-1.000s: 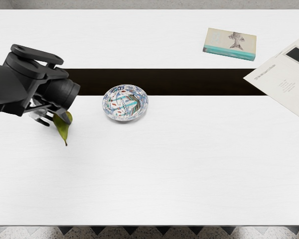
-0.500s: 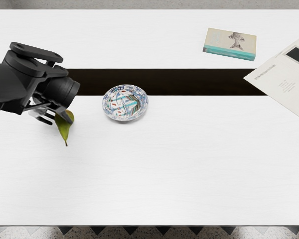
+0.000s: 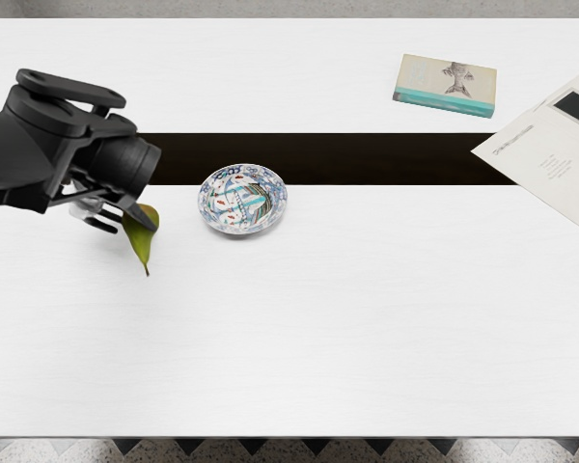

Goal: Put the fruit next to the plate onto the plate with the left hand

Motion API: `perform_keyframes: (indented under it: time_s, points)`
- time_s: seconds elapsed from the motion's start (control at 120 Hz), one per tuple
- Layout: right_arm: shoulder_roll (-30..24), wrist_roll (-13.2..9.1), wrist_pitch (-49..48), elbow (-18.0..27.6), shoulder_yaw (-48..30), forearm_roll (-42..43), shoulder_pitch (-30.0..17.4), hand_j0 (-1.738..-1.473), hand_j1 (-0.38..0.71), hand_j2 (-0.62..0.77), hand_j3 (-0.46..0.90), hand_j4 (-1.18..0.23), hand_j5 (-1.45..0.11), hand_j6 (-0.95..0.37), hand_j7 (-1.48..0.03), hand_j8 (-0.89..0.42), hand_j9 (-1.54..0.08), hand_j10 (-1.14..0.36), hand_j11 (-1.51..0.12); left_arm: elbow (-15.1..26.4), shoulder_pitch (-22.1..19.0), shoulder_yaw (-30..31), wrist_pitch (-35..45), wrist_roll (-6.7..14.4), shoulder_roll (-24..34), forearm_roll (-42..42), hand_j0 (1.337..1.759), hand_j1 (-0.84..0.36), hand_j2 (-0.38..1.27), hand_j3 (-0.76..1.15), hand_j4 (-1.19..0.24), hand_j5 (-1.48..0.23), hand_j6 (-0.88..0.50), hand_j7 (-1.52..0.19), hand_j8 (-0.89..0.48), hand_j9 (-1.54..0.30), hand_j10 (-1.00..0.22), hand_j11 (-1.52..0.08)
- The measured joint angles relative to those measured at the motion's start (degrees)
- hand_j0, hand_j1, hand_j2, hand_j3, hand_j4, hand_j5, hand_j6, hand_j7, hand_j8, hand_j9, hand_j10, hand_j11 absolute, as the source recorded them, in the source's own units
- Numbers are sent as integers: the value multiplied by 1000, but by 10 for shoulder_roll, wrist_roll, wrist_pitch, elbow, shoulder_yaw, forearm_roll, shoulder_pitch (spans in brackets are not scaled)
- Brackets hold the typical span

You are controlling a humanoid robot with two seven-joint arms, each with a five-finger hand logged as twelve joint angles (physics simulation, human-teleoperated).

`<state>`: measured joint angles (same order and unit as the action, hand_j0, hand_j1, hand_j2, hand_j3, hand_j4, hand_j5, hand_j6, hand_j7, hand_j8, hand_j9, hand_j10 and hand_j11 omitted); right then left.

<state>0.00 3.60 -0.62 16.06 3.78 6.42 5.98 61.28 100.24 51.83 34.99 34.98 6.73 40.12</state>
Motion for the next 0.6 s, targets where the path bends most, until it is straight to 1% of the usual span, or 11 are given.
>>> perform_keyframes:
  time_s: [0.6]
  points:
    - [0,0,0,0,0,0,0,-1658,-333,-3,0,-13,-17,-13,-17,-13,-17,-13,-17,0,18,-62,0,0,6,-6,1657,-289,478,0,-642,-857,-510,-851,-543,-851,-644,-852]
